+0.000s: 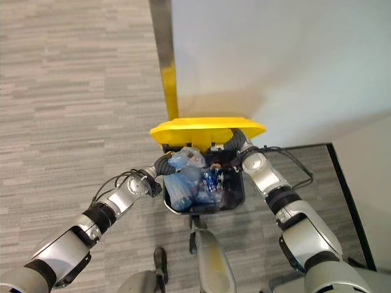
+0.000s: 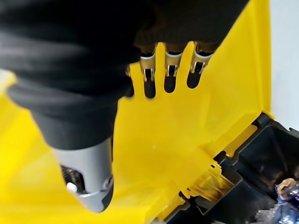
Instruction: Gather garbage on tea table into small bin, then transfer packed bag to large trash can.
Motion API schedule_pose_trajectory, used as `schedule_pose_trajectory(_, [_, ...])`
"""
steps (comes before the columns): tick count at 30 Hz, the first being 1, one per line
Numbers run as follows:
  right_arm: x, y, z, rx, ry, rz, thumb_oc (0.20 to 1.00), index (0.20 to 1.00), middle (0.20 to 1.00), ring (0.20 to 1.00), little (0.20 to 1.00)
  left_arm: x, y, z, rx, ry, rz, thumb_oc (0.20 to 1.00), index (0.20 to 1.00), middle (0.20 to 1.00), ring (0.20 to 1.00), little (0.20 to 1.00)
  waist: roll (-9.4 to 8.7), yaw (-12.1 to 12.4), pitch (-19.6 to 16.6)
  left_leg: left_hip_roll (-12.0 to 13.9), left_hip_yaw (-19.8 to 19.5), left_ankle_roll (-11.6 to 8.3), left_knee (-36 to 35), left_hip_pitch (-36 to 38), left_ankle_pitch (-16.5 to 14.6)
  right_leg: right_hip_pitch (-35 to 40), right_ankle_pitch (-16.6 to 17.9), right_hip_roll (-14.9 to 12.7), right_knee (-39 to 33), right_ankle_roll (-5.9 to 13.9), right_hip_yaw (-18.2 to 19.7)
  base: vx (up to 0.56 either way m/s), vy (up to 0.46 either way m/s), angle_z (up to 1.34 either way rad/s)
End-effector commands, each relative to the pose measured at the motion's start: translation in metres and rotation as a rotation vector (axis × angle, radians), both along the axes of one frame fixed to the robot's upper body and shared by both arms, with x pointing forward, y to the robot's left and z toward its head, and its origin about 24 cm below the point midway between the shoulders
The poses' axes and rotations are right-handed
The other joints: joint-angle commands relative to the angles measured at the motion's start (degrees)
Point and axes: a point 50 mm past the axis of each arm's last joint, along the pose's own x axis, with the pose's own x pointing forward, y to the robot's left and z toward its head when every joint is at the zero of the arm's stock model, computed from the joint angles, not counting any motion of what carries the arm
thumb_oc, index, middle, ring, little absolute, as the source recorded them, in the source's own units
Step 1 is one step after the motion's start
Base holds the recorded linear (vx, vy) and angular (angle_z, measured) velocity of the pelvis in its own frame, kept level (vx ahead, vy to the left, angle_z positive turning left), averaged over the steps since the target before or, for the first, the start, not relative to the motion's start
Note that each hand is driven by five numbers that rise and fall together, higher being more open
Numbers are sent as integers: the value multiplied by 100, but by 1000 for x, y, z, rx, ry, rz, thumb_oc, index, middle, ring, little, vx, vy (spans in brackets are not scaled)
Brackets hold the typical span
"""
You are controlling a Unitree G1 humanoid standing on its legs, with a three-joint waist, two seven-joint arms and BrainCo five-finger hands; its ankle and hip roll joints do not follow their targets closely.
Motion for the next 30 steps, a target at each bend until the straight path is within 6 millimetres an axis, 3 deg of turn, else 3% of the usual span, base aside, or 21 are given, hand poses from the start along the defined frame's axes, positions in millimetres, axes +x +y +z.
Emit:
schedule_pose_trajectory(1, [-4,19,30,69,-149,74,1000,1000,1000,1000,1000,-1,-11,11,1,-99,-35,200,200,200,200,200,-109,63,-342,-399,138,174,552,241,-1069,-612,923,-73,-339,648,239,-18,-11,-10])
schedule_pose_trajectory(2, [-4,19,30,69,-149,74,1000,1000,1000,1000,1000,-1,-11,11,1,-99,-35,200,200,200,200,200,-108,63,-345,-399,138,174,554,237,-1070,-616,923,-73,-338,648,239,-7,-17,-4])
schedule_pose_trajectory(3, [-7,26,31,76,-162,108,1000,1000,1000,1000,1000,0,-8,7,41,-92,-19,536,536,536,536,536,-97,34,-269,-393,171,175,609,143,-1083,-705,917,-79,-302,652,251,0,0,0])
schedule_pose_trajectory(4, [-7,26,31,75,-162,107,1000,1000,1000,1000,1000,0,-8,7,41,-92,-19,1000,1000,1000,1000,1000,-95,34,-275,-393,172,175,615,134,-1086,-713,916,-80,-299,652,251,0,0,0])
schedule_pose_trajectory(10, [-13,35,19,79,-150,144,1000,1000,1000,1000,1000,3,0,5,108,-106,18,1000,1000,1000,1000,1000,-19,24,-174,-385,154,156,595,74,-1075,-810,935,-116,-240,634,201,1,-5,0])
schedule_pose_trajectory(15, [-19,33,5,88,-118,149,1000,1000,1000,1000,1000,-2,3,7,39,-121,29,1000,1000,1000,1000,1000,2,73,-199,-393,110,152,568,171,-1085,-715,962,-152,-275,649,147,-7,-14,2])
schedule_pose_trajectory(18, [-28,24,-18,118,-55,129,1000,1000,1000,1000,1000,-13,16,4,-82,-110,67,1000,1000,1000,1000,1000,-52,167,-309,-389,65,153,591,325,-1105,-484,976,-185,-351,664,112,-36,-34,8])
schedule_pose_trajectory(22, [-43,15,-43,158,12,117,1000,1000,1000,1000,1000,-37,50,-16,-188,-51,169,1000,1000,1000,1000,1000,-158,370,-418,-412,56,209,759,417,-1187,-233,967,-224,-413,692,69,-46,-2,7])
schedule_pose_trajectory(23, [-50,8,-54,184,40,97,1000,1000,1000,1000,1000,-50,70,-25,-232,-21,230,1000,1000,1000,1000,1000,-194,479,-429,-455,66,239,835,462,-1223,-110,993,-267,-447,720,36,-78,28,-5])
schedule_pose_trajectory(26, [-67,-5,-78,222,109,55,1000,1000,1000,1000,1000,-78,102,-46,-295,56,346,1000,1000,1000,1000,1000,-250,637,-433,-553,61,299,973,528,-1236,84,1114,-380,-542,800,-69,-109,36,-6])
schedule_pose_trajectory(29, [-87,-34,-103,229,183,-42,1000,1000,1000,1000,1000,-119,147,-71,-352,139,538,1000,1000,1000,1000,1000,-245,842,-525,-629,90,342,1014,598,-1169,331,1138,-521,-649,875,-519,-124,66,7])
schedule_pose_trajectory(30, [-87,-34,-104,230,184,-41,1000,1000,1000,1000,1000,-119,147,-71,-351,139,539,1000,1000,1000,1000,1000,-285,819,-538,-669,78,346,993,584,-1130,313,1151,-563,-653,876,-514,-60,49,2])
